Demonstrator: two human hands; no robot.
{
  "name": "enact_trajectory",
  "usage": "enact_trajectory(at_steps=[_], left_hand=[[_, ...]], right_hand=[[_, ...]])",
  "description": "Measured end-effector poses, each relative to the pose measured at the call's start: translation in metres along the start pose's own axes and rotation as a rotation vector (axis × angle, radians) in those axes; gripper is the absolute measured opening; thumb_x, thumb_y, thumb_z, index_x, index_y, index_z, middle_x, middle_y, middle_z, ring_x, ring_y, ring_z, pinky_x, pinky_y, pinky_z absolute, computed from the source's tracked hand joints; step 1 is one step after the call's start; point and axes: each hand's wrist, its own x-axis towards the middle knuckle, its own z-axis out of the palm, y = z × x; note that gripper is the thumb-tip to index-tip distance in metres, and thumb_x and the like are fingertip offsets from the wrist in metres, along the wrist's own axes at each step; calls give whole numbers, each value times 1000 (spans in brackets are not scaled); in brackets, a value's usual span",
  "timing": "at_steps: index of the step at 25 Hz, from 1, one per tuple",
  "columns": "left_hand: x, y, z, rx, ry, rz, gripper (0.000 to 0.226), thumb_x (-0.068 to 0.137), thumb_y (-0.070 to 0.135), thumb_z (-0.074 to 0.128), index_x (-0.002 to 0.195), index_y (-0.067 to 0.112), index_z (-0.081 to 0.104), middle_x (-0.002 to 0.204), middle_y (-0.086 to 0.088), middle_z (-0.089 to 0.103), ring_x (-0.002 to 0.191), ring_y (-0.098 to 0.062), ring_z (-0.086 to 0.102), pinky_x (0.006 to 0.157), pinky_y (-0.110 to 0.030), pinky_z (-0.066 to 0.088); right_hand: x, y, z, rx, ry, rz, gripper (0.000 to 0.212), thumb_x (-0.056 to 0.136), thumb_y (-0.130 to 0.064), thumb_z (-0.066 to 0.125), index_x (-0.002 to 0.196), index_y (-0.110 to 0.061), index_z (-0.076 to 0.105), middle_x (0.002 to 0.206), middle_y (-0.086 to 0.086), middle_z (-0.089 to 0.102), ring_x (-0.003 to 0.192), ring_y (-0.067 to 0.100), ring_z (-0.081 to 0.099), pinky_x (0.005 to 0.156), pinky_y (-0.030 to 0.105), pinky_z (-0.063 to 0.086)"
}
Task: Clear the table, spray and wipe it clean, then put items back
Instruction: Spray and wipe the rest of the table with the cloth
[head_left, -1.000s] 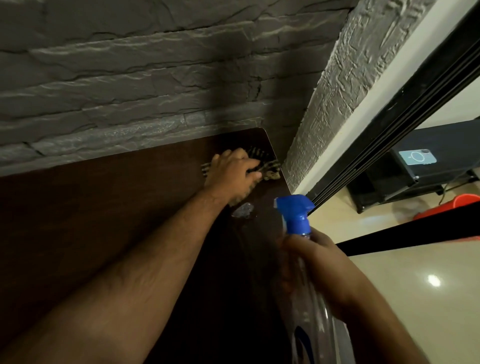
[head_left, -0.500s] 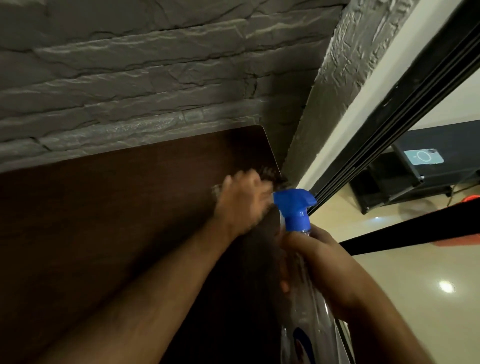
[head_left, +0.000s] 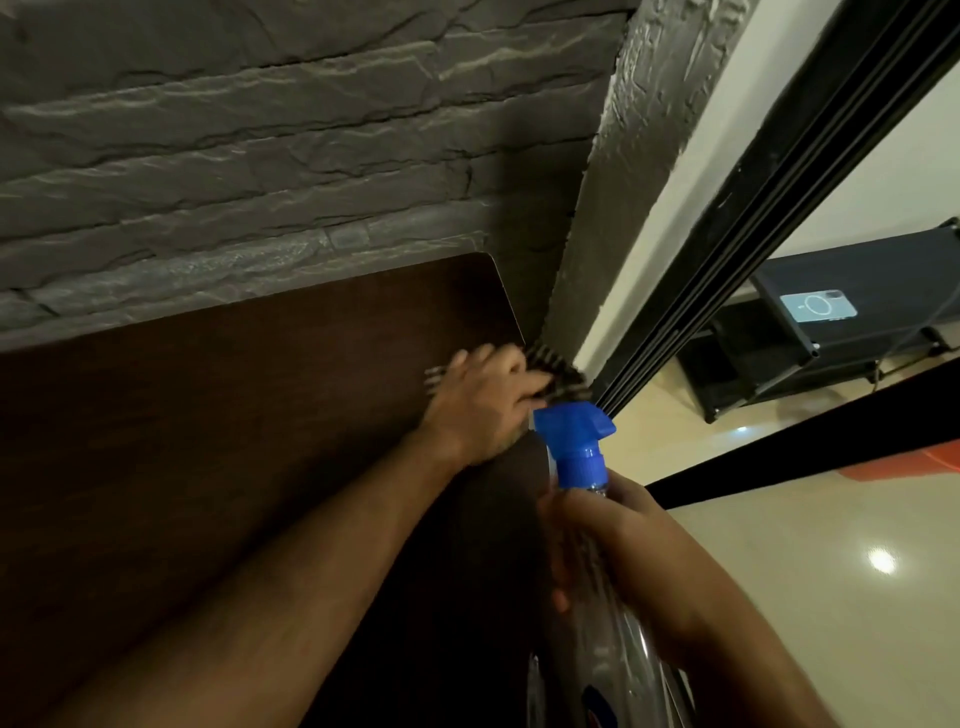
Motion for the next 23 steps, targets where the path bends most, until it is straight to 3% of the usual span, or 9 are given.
enact_trajectory(at_steps=[1,6,10,14,17,20,23], left_hand=[[-18,-15,-1,6,-4,25,37,95,41,44,131,34,51,119,7,46,109,-16,41,87,-32,27],[21,-77,-17,21,149,-297,37,95,45,46,126,29,56,116,0,52,110,-22,46,90,-38,32],[38,-41,-2,-8,127,-168,37,94,46,47,128,32,55,117,2,51,112,-19,45,93,-38,30],[25,-41,-1,-33,144,-151,39,93,46,50,129,31,56,114,2,52,111,-19,45,93,-37,29],[11,-24,10,-35,164,-124,38,93,45,51,128,31,57,112,3,53,109,-18,47,91,-36,29],[-4,-7,12,-28,153,-139,38,93,45,52,128,32,56,111,4,52,107,-17,46,91,-36,30],[-37,22,10,-54,70,-121,38,93,46,47,129,34,53,111,6,49,105,-15,43,89,-35,28]], right_hand=[[-3,1,-1,9,1,12,36,79,-18,67,109,-6,51,65,24,52,49,30,52,56,39,43],[-11,12,-6,21,12,34,36,81,-18,67,111,-9,50,63,21,55,50,29,53,58,39,46],[-20,33,9,31,-16,99,39,69,-22,70,103,-9,56,59,17,55,47,27,53,53,34,46],[-28,54,20,-14,36,124,18,81,-9,67,95,-5,56,59,9,53,45,17,52,41,22,45],[-30,57,17,8,73,147,23,79,-13,68,99,-6,58,60,11,55,48,21,53,44,26,47],[-29,54,9,-30,99,118,39,63,-32,73,96,-16,61,62,10,61,55,26,57,58,37,48],[-30,53,2,-26,97,69,27,73,-22,69,97,-11,62,64,17,60,53,29,55,57,39,46]])
